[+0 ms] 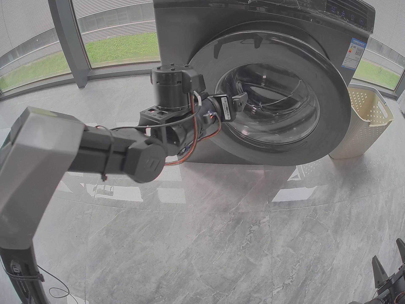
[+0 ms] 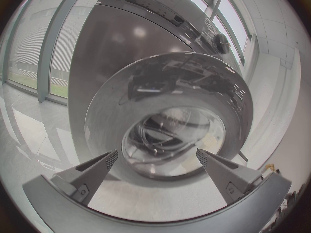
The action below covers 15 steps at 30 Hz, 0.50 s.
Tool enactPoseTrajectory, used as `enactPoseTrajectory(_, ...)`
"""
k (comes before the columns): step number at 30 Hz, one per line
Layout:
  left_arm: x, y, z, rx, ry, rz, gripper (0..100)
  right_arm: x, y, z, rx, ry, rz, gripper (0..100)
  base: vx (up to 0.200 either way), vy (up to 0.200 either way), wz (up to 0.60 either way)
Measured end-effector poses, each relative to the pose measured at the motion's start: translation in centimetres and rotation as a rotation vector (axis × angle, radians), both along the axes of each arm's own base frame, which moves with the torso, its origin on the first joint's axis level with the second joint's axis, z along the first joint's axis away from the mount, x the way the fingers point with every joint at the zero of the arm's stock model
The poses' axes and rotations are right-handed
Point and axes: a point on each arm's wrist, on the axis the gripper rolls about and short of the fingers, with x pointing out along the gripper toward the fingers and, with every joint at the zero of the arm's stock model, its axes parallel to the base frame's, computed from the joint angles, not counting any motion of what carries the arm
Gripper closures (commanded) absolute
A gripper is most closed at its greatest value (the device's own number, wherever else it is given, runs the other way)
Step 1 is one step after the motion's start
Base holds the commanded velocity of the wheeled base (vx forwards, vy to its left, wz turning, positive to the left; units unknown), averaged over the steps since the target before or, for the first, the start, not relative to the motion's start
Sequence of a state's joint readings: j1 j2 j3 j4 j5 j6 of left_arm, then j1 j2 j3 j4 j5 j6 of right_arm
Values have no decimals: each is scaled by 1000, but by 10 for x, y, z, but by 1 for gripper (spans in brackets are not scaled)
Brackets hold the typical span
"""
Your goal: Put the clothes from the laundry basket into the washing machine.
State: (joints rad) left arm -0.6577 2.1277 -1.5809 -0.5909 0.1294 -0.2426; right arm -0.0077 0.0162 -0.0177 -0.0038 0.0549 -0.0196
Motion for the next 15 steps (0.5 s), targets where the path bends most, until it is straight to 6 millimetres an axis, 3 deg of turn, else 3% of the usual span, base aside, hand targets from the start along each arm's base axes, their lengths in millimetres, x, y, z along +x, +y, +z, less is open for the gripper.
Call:
enactPoseTrajectory(7,-56,36,-3,81,80,-70,0,0,0,0,0,0,0,0,0,0,0)
enactPoseTrajectory(15,-141,105,3,143,84,-103,0,0,0,0,0,0,0,0,0,0,0)
